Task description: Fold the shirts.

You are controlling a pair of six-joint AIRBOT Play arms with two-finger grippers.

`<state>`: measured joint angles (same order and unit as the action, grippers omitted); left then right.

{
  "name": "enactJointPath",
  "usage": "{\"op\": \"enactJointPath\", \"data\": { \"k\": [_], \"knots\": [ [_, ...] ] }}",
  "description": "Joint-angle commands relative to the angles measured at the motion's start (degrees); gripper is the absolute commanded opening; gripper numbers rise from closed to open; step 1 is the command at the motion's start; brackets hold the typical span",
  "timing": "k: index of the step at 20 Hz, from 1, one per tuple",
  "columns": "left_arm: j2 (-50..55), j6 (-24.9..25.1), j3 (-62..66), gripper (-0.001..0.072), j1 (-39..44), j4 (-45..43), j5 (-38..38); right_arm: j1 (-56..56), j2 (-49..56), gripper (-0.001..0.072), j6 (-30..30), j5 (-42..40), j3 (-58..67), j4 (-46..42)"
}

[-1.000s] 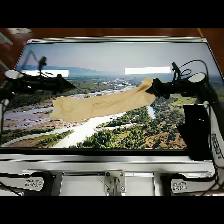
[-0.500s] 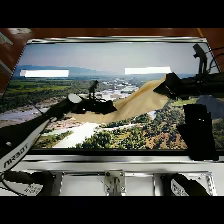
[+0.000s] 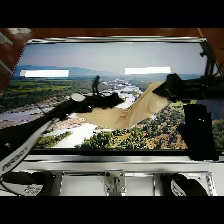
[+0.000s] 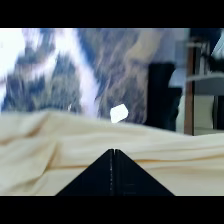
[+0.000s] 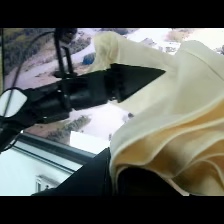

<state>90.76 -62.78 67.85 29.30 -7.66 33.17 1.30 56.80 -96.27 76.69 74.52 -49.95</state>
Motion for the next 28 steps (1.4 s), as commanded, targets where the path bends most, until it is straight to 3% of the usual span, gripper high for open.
{"op": "enactJointPath", "data": {
  "k": [1, 5, 8, 10, 11, 12, 13, 16, 19, 21, 23, 25, 28],
  "knots": [
    [-13.5, 0.3, 0.2, 0.0039, -12.5, -12.0, 0.4, 11.9, 6.2, 0.0064, 0.9, -14.8, 0.0, -4.3],
    [-30.4, -3.0, 0.2, 0.0039, -32.5, -20.6, 3.2, 29.0, 20.7, 0.0064, 4.8, -40.0, 0.0, -3.6],
    [-39.6, -5.2, 0.2, 0.004, -45.5, -21.6, 13.2, 37.4, 32.2, 0.0064, 4.6, -57.2, 0.0, 3.0],
    [-43.7, -7.2, 0.2, 0.004, -51.5, -21.6, 22.3, 40.7, 38.6, 0.0088, 4.6, -65.5, 0.1, 12.3],
    [-45.1, -7.3, 0.2, 0.004, -53.1, -21.9, 26.0, 41.8, 40.9, 0.0285, 4.6, -68.9, 0.1, 17.5],
    [-46.2, -7.6, 0.2, 0.004, -54.0, -23.2, 28.7, 42.4, 42.0, 0.0575, 5.4, -69.3, 0.5, 19.5],
    [-47.1, -8.3, 0.2, 0.004, -54.1, -25.6, 30.6, 42.4, 42.1, 0.0638, 6.4, -67.6, 0.6, 19.5],
    [-47.3, -10.0, 0.2, 0.004, -53.6, -29.9, 31.4, 37.6, 38.3, 0.0637, 11.0, -51.3, 0.6, 15.0],
    [-46.2, -9.9, 0.2, 0.0041, -53.6, -30.2, 31.4, 26.8, 32.0, 0.0637, 10.3, -26.6, 0.6, -1.1],
    [-45.5, -9.7, 0.2, 0.0041, -53.6, -30.4, 31.4, 18.6, 28.8, 0.064, 5.7, -9.2, 0.6, -15.4],
    [-45.0, -9.7, 0.2, 0.0041, -53.6, -30.7, 31.4, 10.9, 28.2, 0.0641, 4.1, 3.1, -1.6, -24.1],
    [-44.9, -9.9, 0.2, 0.0041, -53.5, -30.7, 31.4, 5.4, 28.2, 0.0642, 5.1, -0.3, -9.7, -16.1],
    [-44.9, -10.0, 0.2, 0.0041, -53.5, -30.7, 31.5, 3.6, 28.4, 0.0642, 9.0, -16.0, -21.3, 0.9]
  ]
}}
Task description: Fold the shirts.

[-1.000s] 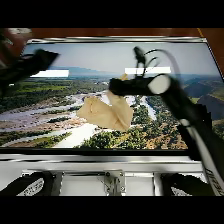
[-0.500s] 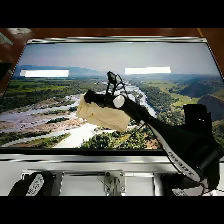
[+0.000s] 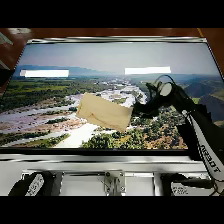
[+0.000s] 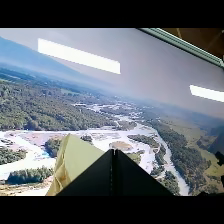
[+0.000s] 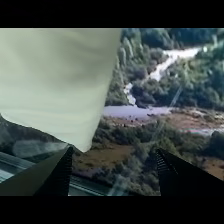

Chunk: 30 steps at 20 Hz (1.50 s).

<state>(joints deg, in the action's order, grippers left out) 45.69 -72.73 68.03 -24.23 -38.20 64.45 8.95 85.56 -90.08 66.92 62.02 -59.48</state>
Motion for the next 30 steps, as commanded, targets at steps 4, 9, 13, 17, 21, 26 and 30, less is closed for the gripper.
{"op": "enactJointPath", "data": {
  "k": [4, 9, 13, 17, 21, 26, 30],
  "knots": [
    [0.1, 0.0, 0.0, 0.0041, 0.0, -0.2, 0.2, -0.1, 4.2, 0.0642, 10.7, -15.1, -11.4, 24.9],
    [0.1, 0.0, 0.0, 0.0041, 0.0, 0.1, 2.7, 2.7, 9.4, 0.0638, 12.0, -20.0, -9.4, 33.0],
    [0.1, 0.0, 0.0, 0.0041, 0.0, 0.0, 2.7, 2.3, 10.4, 0.0064, 19.2, -17.1, -3.7, 37.0],
    [0.1, 0.0, 0.0, 0.0041, 0.0, 0.1, 2.7, -6.0, 2.9, 0.0064, 23.6, -10.4, 8.1, 33.9],
    [0.2, 0.0, 0.0, 0.0041, 0.0, 0.0, 2.6, -21.4, -5.6, 0.0064, 11.9, -3.3, 16.1, 21.7],
    [0.1, 0.2, 0.0, 0.0041, 0.0, 0.0, 2.9, -43.4, -11.9, 0.0064, 8.2, 3.5, 17.4, 12.5],
    [0.1, 0.2, 0.0, 0.0041, 0.0, 0.0, 5.8, -59.2, -12.8, 0.0064, 4.6, 3.7, 17.4, 11.4]
  ]
}}
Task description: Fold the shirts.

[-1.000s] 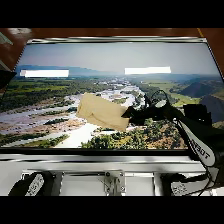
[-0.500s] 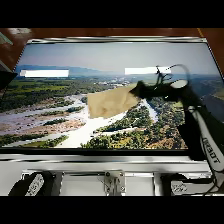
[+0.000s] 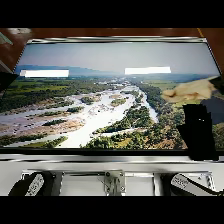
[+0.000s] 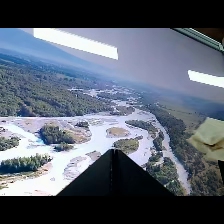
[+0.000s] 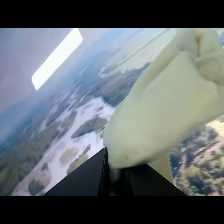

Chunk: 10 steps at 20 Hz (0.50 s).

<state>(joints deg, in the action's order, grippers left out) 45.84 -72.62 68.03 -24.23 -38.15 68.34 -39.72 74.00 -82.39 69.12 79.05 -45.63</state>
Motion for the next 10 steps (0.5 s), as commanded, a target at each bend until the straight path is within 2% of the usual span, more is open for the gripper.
{"op": "enactJointPath", "data": {
  "k": [1, 4, 10],
  "knots": [
    [0.0, 0.1, 0.0, 0.0041, 0.0, 0.0, 2.5, -13.2, -1.2, 0.0064, -3.2, 2.4, 0.4, -2.5],
    [0.0, 0.1, 0.0, 0.0042, 0.0, 0.0, 2.7, -16.4, -1.2, 0.0064, -4.1, 8.9, 0.4, -5.7],
    [0.0, 0.1, 0.0, 0.0042, 0.0, 0.0, 2.7, -16.2, -2.0, 0.0064, -5.8, 27.8, 0.3, -20.5]
  ]
}}
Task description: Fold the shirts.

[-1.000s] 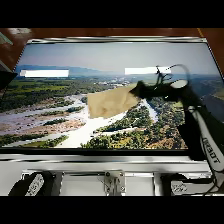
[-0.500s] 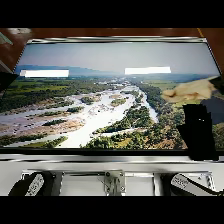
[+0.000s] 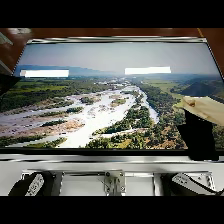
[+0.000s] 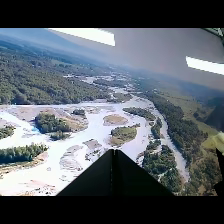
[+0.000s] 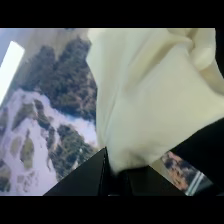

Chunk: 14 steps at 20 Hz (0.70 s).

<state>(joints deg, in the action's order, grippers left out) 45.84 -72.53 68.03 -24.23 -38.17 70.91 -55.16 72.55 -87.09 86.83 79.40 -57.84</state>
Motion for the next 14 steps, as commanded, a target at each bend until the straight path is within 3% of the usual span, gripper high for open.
{"op": "enactJointPath", "data": {
  "k": [1, 3, 5, 11, 14],
  "knots": [
    [0.0, 0.0, 0.0, 0.0041, 0.0, 0.0, 0.1, -0.7, -1.1, 0.0064, -1.9, 12.9, -0.2, -12.4],
    [0.0, 0.0, 0.0, 0.0042, 0.0, 0.0, 0.1, -0.7, -3.1, 0.0064, -2.7, 17.6, -3.3, -20.0],
    [0.0, 0.0, 0.0, 0.0042, 0.0, 0.0, 0.1, -0.7, -5.7, 0.0063, -2.7, 16.6, -10.5, -25.0],
    [0.0, 0.0, 0.0, 0.0041, 0.0, 0.0, 0.2, -0.7, -9.0, 0.0063, -6.6, 0.7, -29.8, -27.3],
    [0.0, 0.0, 0.0, 0.0041, 0.0, 0.0, 0.1, -0.7, -9.0, 0.0063, -7.2, -2.3, -32.9, -27.9]
  ]
}}
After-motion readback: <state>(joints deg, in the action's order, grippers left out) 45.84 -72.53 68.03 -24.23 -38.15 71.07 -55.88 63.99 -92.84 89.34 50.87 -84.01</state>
